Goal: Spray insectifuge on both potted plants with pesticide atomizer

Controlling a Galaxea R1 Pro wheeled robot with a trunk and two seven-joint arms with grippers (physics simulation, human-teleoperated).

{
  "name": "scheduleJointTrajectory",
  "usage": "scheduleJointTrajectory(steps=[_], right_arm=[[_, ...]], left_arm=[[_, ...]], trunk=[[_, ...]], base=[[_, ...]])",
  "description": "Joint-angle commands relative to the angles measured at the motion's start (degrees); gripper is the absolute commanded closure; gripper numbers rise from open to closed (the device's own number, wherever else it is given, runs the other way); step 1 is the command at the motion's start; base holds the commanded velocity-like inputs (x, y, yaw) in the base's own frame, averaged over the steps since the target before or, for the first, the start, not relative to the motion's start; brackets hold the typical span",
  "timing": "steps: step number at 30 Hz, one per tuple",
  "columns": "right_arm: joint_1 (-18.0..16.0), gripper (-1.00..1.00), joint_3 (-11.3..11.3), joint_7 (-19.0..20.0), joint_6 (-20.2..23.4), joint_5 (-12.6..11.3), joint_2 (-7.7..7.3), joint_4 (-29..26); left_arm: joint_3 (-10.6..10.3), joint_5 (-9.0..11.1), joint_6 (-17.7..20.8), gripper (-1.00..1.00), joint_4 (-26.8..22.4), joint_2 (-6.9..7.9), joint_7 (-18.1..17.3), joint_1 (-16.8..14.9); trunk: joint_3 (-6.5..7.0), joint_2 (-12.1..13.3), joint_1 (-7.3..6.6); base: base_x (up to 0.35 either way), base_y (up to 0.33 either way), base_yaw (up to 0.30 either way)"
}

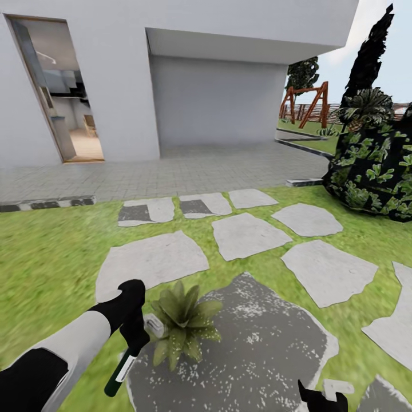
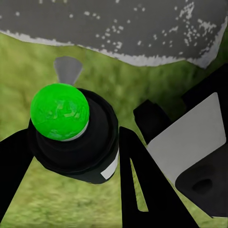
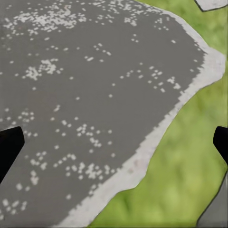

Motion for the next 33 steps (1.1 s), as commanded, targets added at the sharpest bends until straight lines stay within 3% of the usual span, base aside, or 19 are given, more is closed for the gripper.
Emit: scheduleJointTrajectory(steps=[1, 11, 22, 29, 33], right_arm=[[-0.1, -1.00, -0.5, 0.3, -0.2, 0.2, 0.05, 0.0], [-0.1, -1.00, -0.5, 0.3, -0.2, 0.2, 0.47, 0.1], [-0.1, -1.00, -0.5, 0.2, -0.2, 0.2, 0.41, 0.0], [-0.1, -1.00, -0.6, 0.2, -0.2, 0.1, 0.30, -0.1], [-0.1, -1.00, -0.6, 0.2, -0.2, 0.2, 0.30, 0.0]], left_arm=[[-0.1, -0.4, 0.5, 1.00, -0.2, 0.04, -0.6, 0.0], [0.2, -0.4, 0.4, 1.00, 0.6, 0.12, -0.6, 0.5], [0.3, -0.3, 0.4, 1.00, 0.5, -0.23, -0.6, 0.6], [0.3, -0.3, 0.4, 1.00, -0.3, -3.69, -0.7, 0.5], [0.2, -0.4, 0.4, 1.00, -0.3, -3.94, -0.7, 0.5]], trunk=[[-0.05, 0.0, -0.01], [-0.05, 0.0, -0.01], [-0.31, 0.0, -0.01], [-0.32, 0.0, -0.01], [-0.32, 0.0, -0.01]], base=[[-0.006, 0.208, 0.000], [0.007, 0.010, -0.009], [0.108, 0.115, -0.213], [0.001, 0.001, -0.005], [0.000, 0.000, 0.000]])
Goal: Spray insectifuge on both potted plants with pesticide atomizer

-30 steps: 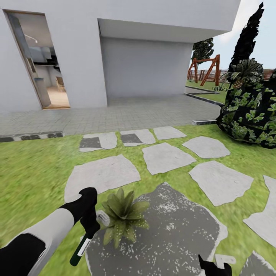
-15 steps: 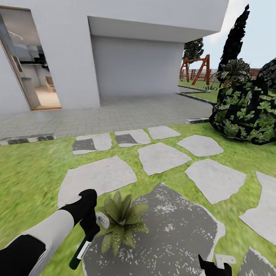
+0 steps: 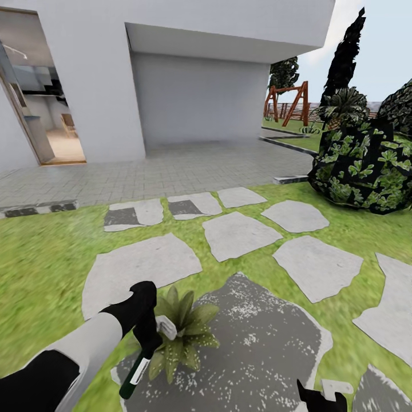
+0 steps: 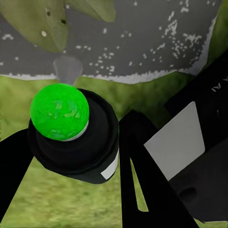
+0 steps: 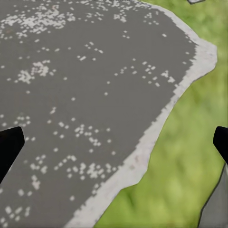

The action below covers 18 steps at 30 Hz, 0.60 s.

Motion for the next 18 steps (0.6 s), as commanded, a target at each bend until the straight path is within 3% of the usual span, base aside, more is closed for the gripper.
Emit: scheduleJointTrajectory(steps=[1, 7, 12, 18], right_arm=[[0.0, -1.00, -0.5, 0.4, -0.2, 0.3, 0.01, 0.0], [0.0, -1.00, -0.4, 0.4, -0.2, 0.3, 0.01, 0.1], [0.0, -1.00, -0.4, 0.4, -0.2, 0.3, 0.01, 0.1], [0.0, -1.00, -0.4, 0.4, -0.2, 0.3, 0.01, 0.1]], left_arm=[[-0.1, -0.5, 0.5, 1.00, -0.1, 0.01, -0.6, 0.0], [-0.1, -0.5, 0.5, 1.00, 0.7, 0.59, -0.6, 0.5], [0.0, -0.5, 0.4, 1.00, 0.2, 0.25, -0.5, 2.1], [0.1, -0.5, 0.4, 1.00, -0.1, 0.46, -0.5, 2.1]], trunk=[[-0.05, 0.0, -0.01], [-0.05, 0.0, -0.01], [-0.05, 0.0, -0.01], [-0.05, 0.0, -0.01]], base=[[0.000, 0.000, 0.000], [0.000, 0.000, 0.000], [0.000, -0.053, 0.000], [-0.285, 0.022, 0.000]])
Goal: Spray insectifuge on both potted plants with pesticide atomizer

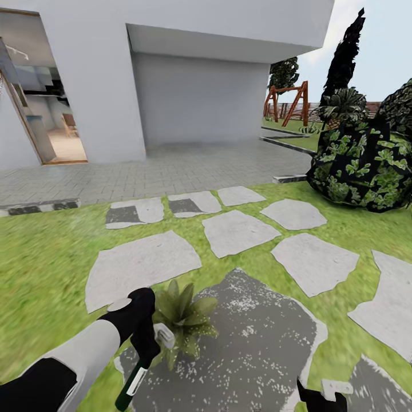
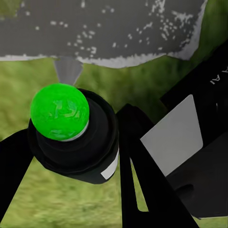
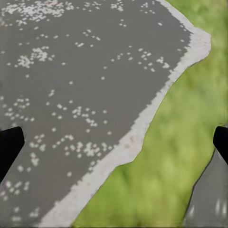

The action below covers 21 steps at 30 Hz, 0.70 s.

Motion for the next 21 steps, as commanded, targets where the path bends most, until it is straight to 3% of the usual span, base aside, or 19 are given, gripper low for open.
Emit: scheduleJointTrajectory(steps=[1, 6, 18, 21], right_arm=[[0.0, -1.00, -0.5, 0.4, -0.2, 0.3, 0.01, 0.0], [0.0, -1.00, -0.5, 0.4, -0.2, 0.3, 0.01, 0.0], [0.0, -1.00, -0.5, 0.4, -0.2, 0.3, 0.01, 0.0], [0.0, -1.00, -0.5, 0.4, -0.2, 0.3, 0.01, 0.0]], left_arm=[[-0.1, -0.5, 0.5, 1.00, -0.1, 0.01, -0.6, 0.0], [-0.1, -0.5, 0.5, 1.00, 0.0, 0.01, -0.6, 0.0], [-0.1, -0.5, 0.6, 1.00, -1.7, -1.27, -0.6, -0.8], [-0.3, -0.5, 0.5, 1.00, -1.7, -1.02, -0.6, -0.6]], trunk=[[-0.05, 0.0, -0.04], [-0.05, 0.0, -0.04], [-0.05, 0.0, -0.04], [-0.05, 0.0, -0.04]], base=[[-0.261, 0.210, 0.000], [-0.126, 0.211, 0.000], [-0.005, 0.011, 0.000], [0.000, 0.000, -0.028]])
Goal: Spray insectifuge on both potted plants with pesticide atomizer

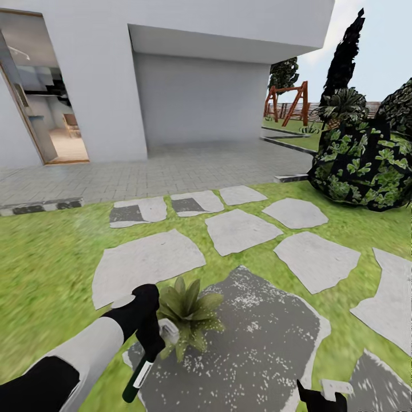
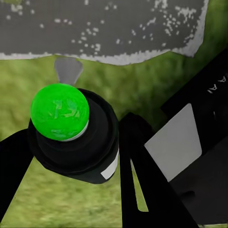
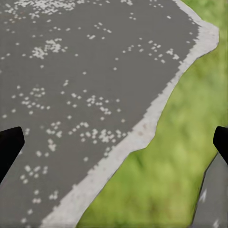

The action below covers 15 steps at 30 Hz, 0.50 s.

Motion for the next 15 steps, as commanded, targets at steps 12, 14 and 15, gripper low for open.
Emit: scheduleJointTrajectory(steps=[12, 14, 15], right_arm=[[0.0, -1.00, -0.5, 0.4, -0.2, 0.3, 0.01, 0.0], [0.0, -1.00, -0.5, 0.4, -0.2, 0.3, 0.01, 0.0], [0.0, -1.00, -0.5, 0.4, -0.2, 0.3, 0.01, 0.0]], left_arm=[[0.2, -0.4, 0.5, 1.00, 0.4, 2.46, 0.3, 0.5], [0.4, -0.4, 0.5, 1.00, 0.4, 2.48, 0.4, 0.5], [0.5, -0.5, 0.5, 1.00, 0.3, 2.50, 0.4, 0.5]], trunk=[[-0.05, 0.0, -0.01], [-0.05, 0.0, -0.01], [-0.05, 0.0, -0.01]], base=[[-0.147, 0.038, -0.228], [-0.090, 0.261, -0.030], [-0.036, 0.287, -0.012]])
